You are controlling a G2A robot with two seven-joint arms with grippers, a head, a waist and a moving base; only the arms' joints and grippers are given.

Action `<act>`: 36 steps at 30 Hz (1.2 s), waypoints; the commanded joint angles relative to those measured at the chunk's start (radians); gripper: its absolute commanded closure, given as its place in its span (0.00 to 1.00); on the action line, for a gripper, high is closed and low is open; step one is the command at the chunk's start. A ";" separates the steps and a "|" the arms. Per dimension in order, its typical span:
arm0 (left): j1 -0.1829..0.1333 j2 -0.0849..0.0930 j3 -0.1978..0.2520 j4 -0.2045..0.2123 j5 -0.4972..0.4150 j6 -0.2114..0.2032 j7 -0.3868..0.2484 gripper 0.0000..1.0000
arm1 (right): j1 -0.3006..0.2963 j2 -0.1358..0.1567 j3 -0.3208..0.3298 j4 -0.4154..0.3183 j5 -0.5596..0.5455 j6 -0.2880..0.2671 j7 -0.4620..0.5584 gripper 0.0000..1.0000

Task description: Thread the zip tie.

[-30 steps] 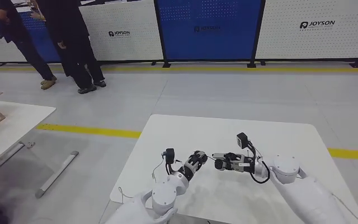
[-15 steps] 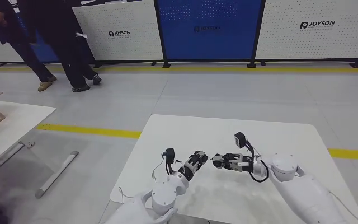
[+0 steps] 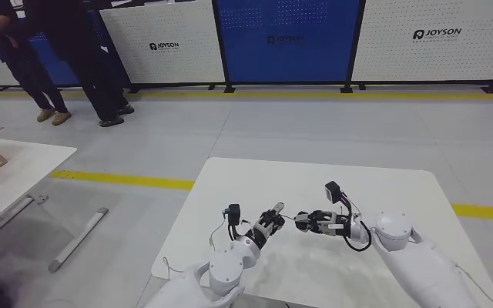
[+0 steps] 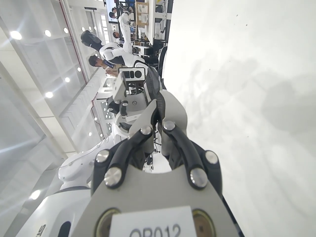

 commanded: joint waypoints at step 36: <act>0.019 0.009 -0.082 0.052 -0.088 -0.075 -0.350 0.00 | -0.019 0.023 0.064 -0.018 -0.031 -0.054 0.106 1.00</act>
